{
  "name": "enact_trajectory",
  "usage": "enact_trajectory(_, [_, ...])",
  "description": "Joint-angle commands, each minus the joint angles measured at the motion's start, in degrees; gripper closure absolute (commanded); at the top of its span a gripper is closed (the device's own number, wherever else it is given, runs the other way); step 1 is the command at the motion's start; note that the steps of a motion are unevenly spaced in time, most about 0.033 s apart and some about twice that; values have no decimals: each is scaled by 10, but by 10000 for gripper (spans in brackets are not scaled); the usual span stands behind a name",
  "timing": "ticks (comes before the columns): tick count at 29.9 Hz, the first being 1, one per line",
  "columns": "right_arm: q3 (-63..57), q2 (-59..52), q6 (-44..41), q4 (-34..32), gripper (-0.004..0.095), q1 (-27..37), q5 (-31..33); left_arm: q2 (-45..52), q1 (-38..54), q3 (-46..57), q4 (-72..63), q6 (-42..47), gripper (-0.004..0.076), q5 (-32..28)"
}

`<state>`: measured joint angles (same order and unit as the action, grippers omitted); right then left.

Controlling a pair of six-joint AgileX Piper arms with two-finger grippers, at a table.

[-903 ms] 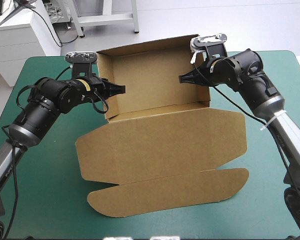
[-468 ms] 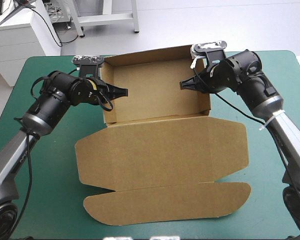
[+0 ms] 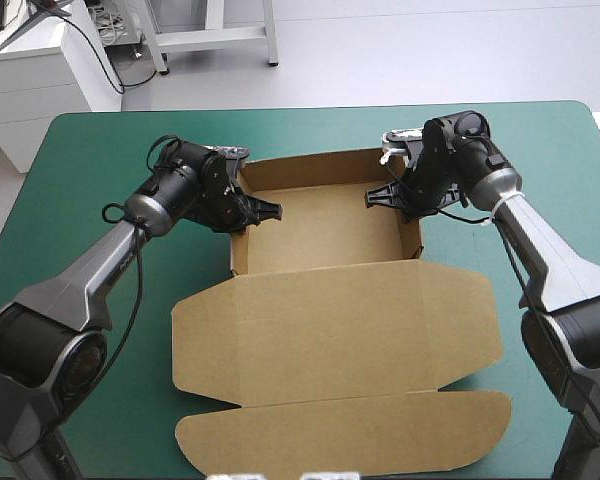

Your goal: Fold the box

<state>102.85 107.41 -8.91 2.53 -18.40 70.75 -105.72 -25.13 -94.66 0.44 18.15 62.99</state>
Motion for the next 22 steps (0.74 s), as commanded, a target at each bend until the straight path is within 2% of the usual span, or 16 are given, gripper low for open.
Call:
enact_trajectory(1, [18, -14, 20, 8, 927, 3, 0, 7, -5, -21, -9, -14, 732, 1])
enact_trajectory(11, [18, 18, 36, 5, 924, 3, 5, -21, -5, -21, -4, -24, 731, 3])
enact_trajectory(13, [18, 24, 55, 5, 913, 3, 9, -25, -5, -23, -4, -36, 720, 9])
enact_trajectory(15, [18, 29, 63, 7, 863, 3, 9, -26, -5, -25, -4, -38, 675, 12])
enact_trajectory(18, [18, 31, 63, 7, 692, 3, 8, -26, -5, -26, -9, -60, 551, 11])
enact_trajectory(22, [18, 31, 50, 1, 348, 3, 8, -26, -5, -30, -8, -67, 269, 14])
